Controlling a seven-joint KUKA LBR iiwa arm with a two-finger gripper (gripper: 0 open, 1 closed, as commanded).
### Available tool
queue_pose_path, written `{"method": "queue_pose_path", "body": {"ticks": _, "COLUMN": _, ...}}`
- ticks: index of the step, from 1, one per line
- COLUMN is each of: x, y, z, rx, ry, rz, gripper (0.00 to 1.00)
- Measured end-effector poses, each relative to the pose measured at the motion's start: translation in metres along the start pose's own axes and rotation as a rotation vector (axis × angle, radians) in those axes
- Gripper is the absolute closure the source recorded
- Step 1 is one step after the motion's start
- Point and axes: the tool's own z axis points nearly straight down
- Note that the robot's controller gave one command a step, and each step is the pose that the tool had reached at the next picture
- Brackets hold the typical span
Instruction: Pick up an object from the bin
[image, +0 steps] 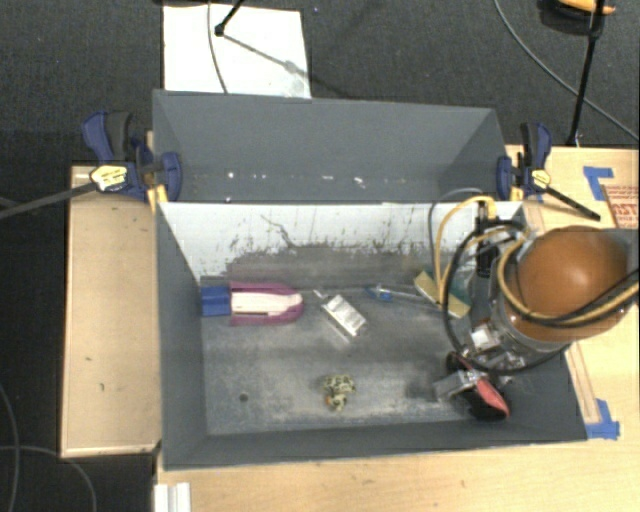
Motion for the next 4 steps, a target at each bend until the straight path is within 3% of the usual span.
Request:
{"method": "queue_pose_path", "body": {"ticks": 1, "x": -0.012, "y": 0.012, "z": 0.001, "rx": -0.005, "ry": 0.005, "rz": -0.305, "gripper": 0.0}}
{"method": "queue_pose_path", "body": {"ticks": 2, "x": -0.01, "y": 0.012, "z": 0.001, "rx": -0.006, "ry": 0.006, "rz": -0.298, "gripper": 1.0}}
{"method": "queue_pose_path", "body": {"ticks": 4, "x": -0.012, "y": 0.01, "z": -0.13, "rx": 0.002, "ry": 0.009, "rz": -0.291, "gripper": 1.0}}
